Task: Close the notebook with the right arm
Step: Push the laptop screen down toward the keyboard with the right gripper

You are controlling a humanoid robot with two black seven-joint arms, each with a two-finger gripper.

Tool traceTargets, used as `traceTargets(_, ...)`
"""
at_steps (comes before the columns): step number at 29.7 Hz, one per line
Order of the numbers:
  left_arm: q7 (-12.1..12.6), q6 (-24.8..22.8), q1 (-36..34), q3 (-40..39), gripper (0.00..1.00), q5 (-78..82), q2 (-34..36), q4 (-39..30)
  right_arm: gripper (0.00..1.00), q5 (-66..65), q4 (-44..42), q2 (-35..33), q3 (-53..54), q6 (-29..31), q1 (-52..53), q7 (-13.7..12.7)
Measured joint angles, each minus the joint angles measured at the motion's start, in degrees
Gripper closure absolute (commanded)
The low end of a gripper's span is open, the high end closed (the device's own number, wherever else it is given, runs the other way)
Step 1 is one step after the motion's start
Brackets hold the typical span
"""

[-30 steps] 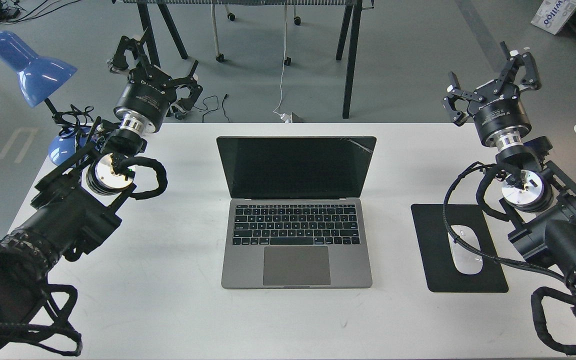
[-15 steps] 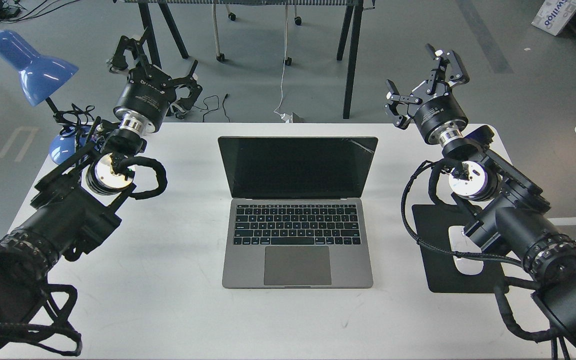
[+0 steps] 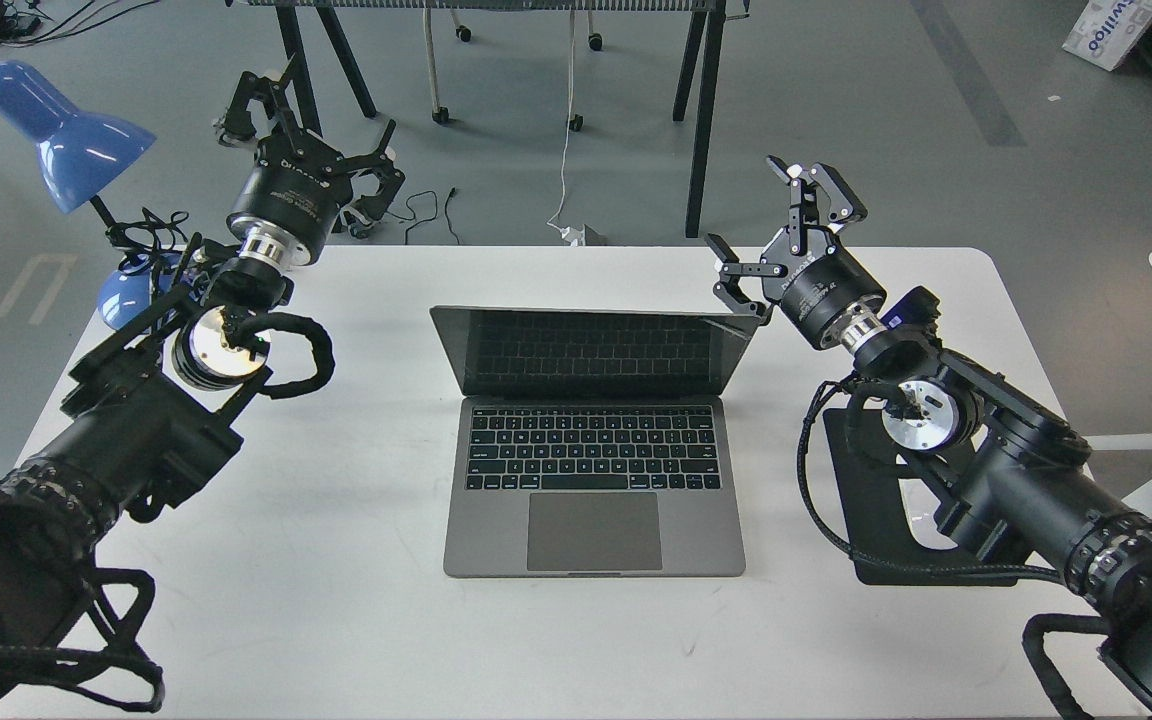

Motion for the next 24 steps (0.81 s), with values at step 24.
traceTargets(24, -0.06, 0.0, 0.0, -0.09, 0.0, -0.08, 0.0, 0.0, 0.0, -9.21, 3.22, -4.9, -18.85, -0.37, -1.87, 0.83)
